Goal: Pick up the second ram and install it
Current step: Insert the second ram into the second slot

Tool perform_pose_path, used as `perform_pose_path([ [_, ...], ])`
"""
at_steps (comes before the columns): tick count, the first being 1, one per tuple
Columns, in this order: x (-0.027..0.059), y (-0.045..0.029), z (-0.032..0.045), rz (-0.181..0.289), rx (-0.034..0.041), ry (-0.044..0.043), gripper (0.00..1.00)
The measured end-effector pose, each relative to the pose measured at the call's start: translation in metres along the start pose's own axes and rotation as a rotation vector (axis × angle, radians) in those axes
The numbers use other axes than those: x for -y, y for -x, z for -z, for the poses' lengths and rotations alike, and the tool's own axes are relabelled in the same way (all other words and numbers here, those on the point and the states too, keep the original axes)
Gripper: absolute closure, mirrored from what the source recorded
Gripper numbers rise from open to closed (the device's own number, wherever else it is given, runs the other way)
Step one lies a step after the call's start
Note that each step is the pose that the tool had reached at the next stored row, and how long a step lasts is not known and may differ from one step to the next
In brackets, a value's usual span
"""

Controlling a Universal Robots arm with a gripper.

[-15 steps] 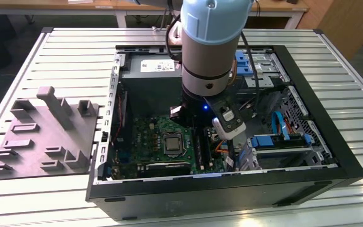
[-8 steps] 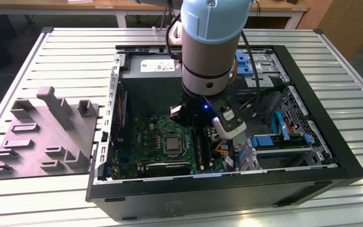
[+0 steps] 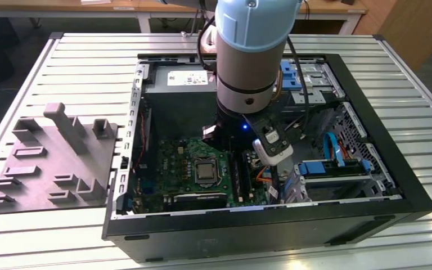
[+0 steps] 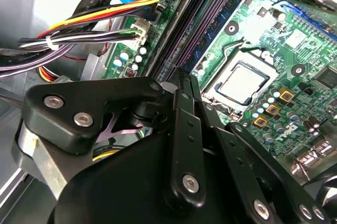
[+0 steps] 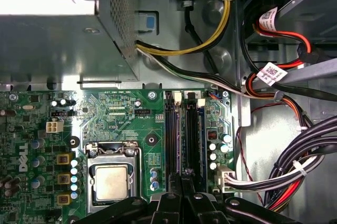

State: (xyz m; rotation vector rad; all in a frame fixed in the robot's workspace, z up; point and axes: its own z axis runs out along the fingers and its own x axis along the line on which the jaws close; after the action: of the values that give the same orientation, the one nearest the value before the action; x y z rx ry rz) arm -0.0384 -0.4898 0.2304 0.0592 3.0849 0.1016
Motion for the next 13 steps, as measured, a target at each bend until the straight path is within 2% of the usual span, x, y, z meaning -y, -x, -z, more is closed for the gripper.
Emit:
perform_pose_path([
  [10,-0.0001,0.0023,-0.0001,0.0,-0.0001,0.002,0.88],
  [11,-0.0001,0.0023,-0.0001,0.001,-0.0003,0.0054,0.88],
  [12,-0.0001,0.0024,-0.0001,0.001,-0.0007,0.014,0.88],
  [13,-0.0001,0.0023,-0.0001,0.001,-0.0008,0.0179,0.88],
])
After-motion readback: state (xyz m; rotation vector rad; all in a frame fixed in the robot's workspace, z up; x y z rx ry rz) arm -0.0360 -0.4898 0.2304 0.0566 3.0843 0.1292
